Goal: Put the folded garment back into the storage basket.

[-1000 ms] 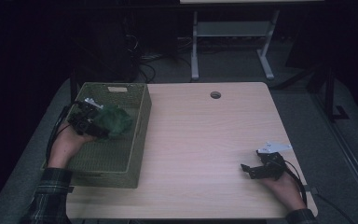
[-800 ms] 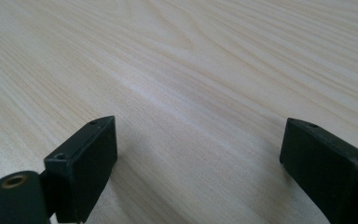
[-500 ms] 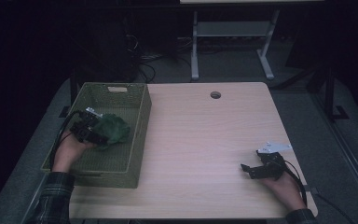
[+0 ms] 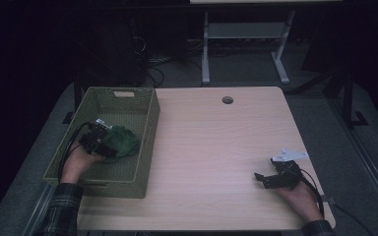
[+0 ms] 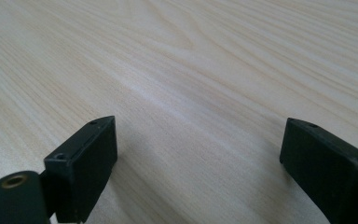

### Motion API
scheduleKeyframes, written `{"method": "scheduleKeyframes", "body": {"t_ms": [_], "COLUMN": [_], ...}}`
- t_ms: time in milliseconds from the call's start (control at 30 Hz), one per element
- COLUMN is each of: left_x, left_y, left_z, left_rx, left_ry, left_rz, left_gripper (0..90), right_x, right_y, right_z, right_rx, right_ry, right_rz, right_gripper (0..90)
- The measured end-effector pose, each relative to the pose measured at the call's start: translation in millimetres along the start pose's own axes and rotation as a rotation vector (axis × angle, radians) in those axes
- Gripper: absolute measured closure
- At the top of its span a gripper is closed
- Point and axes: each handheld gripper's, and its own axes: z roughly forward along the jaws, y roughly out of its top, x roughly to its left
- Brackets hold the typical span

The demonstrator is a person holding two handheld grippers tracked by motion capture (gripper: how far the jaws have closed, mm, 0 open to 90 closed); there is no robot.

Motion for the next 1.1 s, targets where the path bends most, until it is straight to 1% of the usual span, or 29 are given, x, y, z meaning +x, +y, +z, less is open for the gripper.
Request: {"method": "scheduleKeyframes", "body": {"t_ms": [167, 233, 367, 400, 433, 533, 567, 600, 633, 667, 833, 867, 967, 1000, 1033, 1100], "left_x": [0.0, -0.1, 0.6, 1.0, 1.3, 2.2, 2.2, 2.2, 2.6, 3.5, 5.8, 5.9, 5.9, 5.8, 5.8, 6.1], "left_y": [0.1, -0.1, -0.3, -0.4, -0.6, -0.8, -1.1, -1.1, -1.3, -1.7, -2.8, -2.9, -2.9, -3.1, -3.1, -2.7], "left_z": [0.3, 0.6, -0.3, -0.6, -1.3, -3.5, -4.4, -4.4, -5.2, -7.5, -15.3, -19.7, -24.1, -28.8, -28.8, -34.7], "left_rx": [-0.004, -0.007, -0.014, -0.019, -0.024, -0.038, -0.036, -0.036, -0.038, -0.040, -0.056, -0.061, -0.068, -0.074, -0.074, -0.082], "left_ry": [0.002, 0.005, 0.009, 0.007, 0.006, 0.010, 0.012, 0.012, 0.014, 0.019, 0.025, 0.029, 0.027, 0.025, 0.025, 0.025], "left_rz": [0.002, -0.008, -0.009, -0.013, -0.017, -0.017, -0.025, -0.025, -0.025, -0.022, -0.030, -0.028, -0.026, -0.034, -0.034, -0.036], "left_gripper": [49.7, 46.7, 37.5, 37.5, 32.0, 22.7, 18.5, 16.1, 16.1, 13.0, 12.9, 12.9, 13.0, 13.0, 13.0, 13.1], "right_x": [0.0, 0.0, 0.0, 0.0, 0.1, 0.1, 0.1, 0.1, 0.1, 0.1, 0.1, 0.1, 0.1, 0.1, 0.1, 0.1], "right_y": [0.0, 0.0, 0.0, 0.0, 0.0, 0.0, 0.0, 0.0, 0.0, 0.0, 0.0, 0.0, 0.0, 0.0, 0.0, 0.0], "right_z": [0.0, 0.0, 0.0, 0.0, 0.0, 0.0, 0.0, 0.0, 0.0, 0.0, 0.0, 0.0, 0.0, 0.0, 0.0, 0.0], "right_rx": [0.000, 0.000, 0.000, 0.000, 0.000, 0.000, 0.000, 0.000, 0.000, 0.000, 0.000, 0.000, 0.000, 0.000, 0.000, 0.000], "right_ry": [0.000, 0.000, 0.000, 0.000, 0.000, 0.001, 0.001, 0.001, 0.001, 0.001, 0.001, 0.001, 0.001, 0.001, 0.001, 0.001], "right_rz": [0.000, 0.000, 0.000, 0.000, 0.000, -0.001, -0.001, -0.001, -0.001, -0.001, -0.001, -0.001, -0.001, -0.001, -0.001, -0.001], "right_gripper": [10.7, 10.7, 10.7, 10.7, 10.8, 10.8, 10.8, 10.8, 10.8, 10.8, 10.8, 10.8, 10.8, 10.8, 10.8, 10.8]}}
